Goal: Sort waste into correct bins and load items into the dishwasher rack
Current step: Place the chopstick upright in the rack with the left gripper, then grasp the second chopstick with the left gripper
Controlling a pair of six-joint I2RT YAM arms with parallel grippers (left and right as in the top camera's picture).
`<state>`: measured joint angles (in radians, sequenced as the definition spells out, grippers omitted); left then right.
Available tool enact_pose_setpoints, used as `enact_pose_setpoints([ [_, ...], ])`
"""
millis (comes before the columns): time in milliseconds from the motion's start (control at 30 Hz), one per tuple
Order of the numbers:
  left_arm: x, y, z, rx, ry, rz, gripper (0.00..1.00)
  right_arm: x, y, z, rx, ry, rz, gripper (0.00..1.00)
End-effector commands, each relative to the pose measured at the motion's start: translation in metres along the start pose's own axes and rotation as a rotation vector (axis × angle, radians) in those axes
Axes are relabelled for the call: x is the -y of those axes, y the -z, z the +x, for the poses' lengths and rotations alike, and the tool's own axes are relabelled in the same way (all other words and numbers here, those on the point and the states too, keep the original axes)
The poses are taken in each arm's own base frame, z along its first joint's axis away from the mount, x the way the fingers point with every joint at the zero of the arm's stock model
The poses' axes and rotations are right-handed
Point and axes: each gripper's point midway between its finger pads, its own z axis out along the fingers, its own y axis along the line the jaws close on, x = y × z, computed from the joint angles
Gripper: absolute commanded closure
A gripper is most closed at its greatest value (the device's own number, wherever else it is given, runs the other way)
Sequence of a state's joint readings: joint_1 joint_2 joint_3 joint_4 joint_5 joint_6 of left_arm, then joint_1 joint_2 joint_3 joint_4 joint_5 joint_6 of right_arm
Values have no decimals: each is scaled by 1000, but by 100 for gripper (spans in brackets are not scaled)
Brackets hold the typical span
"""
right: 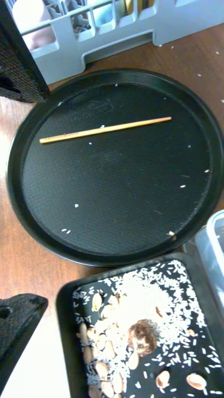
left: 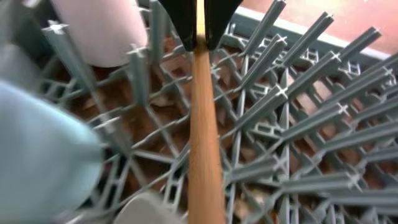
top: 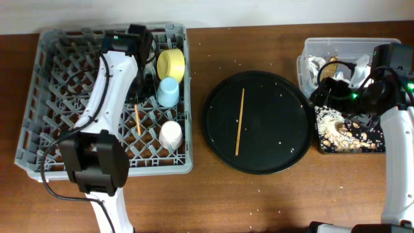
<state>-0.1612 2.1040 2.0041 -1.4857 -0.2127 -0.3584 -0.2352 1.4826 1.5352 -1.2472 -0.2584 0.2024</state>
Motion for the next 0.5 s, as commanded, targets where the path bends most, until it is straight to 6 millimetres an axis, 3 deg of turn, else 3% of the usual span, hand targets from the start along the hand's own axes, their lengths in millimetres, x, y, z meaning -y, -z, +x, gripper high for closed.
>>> enact_pose_setpoints([
  [0,-6,-12,-2,6,5,-20,72,1,2,-2,12,5,7,2],
  [67,-8,-5,-1,5,-7,-19,67,1,2,-2,12,5,7,2],
  [133,-10,14,-2,17,-26,-7,66,1,2,-2,12,5,7,2],
  [200,-5,63,1,80,-40,47,65,1,2,-2,12,5,7,2],
  [233,27,95,6,147,-82,174,56,1,2,-2,12,5,7,2],
  [267,55,106,11,174,-129,248,50,1,2,-2,12,5,7,2],
  [333,134,113,23,243,-275,345,40,1,2,-2,12,5,7,1],
  [400,208,95,48,235,-357,375,39,1,2,-2,12,5,7,2],
  [467,254,62,67,185,-402,360,41,1,2,-2,12,5,7,2],
])
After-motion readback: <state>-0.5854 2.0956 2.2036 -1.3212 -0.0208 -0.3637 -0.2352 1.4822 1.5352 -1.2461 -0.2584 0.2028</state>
